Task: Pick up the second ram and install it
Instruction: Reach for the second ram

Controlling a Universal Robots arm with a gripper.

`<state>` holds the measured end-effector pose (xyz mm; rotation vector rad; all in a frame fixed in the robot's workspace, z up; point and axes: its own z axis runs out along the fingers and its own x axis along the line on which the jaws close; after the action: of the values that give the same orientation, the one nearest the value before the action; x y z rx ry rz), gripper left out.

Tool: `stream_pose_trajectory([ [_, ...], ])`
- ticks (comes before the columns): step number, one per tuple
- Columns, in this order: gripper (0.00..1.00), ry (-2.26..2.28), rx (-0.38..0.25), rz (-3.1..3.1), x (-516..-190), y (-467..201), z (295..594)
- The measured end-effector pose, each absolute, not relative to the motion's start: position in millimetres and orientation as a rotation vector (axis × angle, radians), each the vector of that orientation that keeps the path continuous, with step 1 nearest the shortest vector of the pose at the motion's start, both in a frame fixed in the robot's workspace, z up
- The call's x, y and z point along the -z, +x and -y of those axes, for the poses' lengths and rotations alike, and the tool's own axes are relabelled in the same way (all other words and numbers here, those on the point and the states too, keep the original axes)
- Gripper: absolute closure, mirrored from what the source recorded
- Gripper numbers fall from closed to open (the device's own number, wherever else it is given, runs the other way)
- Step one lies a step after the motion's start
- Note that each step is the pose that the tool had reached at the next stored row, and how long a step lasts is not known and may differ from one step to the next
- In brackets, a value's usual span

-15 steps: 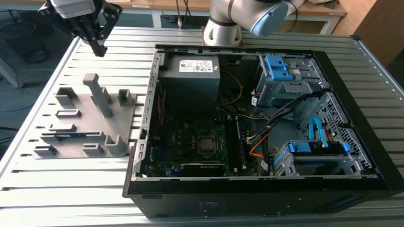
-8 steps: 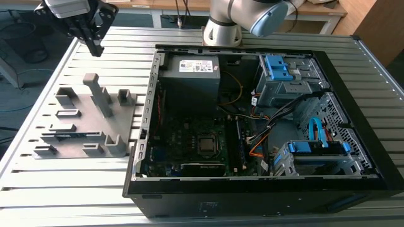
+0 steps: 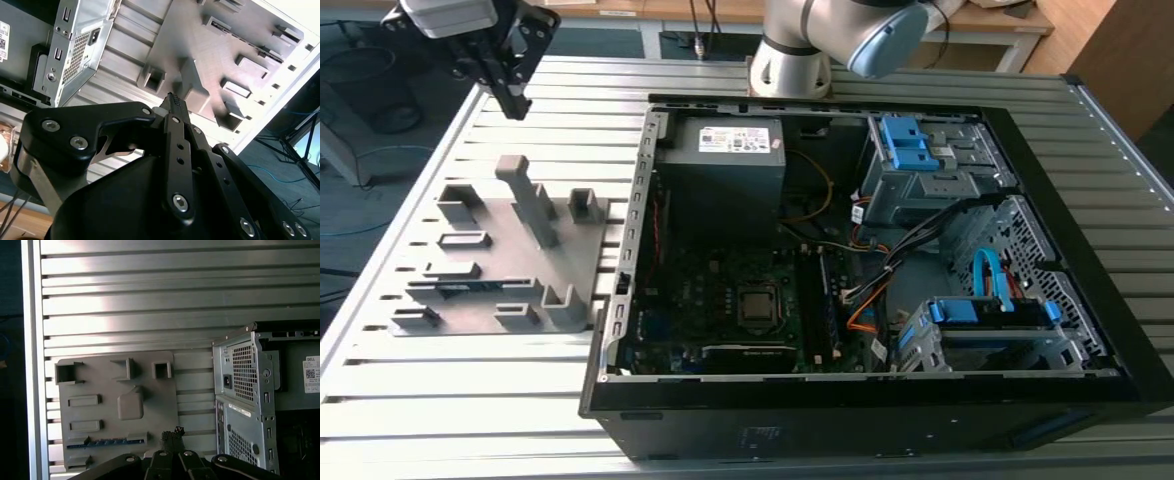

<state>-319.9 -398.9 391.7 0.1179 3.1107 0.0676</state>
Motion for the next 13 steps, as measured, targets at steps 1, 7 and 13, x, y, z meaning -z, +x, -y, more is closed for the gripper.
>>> stream_pose_trajectory([
  [1,0.90,0.118,-0.068,-3.111,-392,-321,399],
  [7,0.90,0.118,-0.068,-3.111,-392,-331,399],
  [13,0.90,0.118,-0.068,-3.111,-391,-343,399],
])
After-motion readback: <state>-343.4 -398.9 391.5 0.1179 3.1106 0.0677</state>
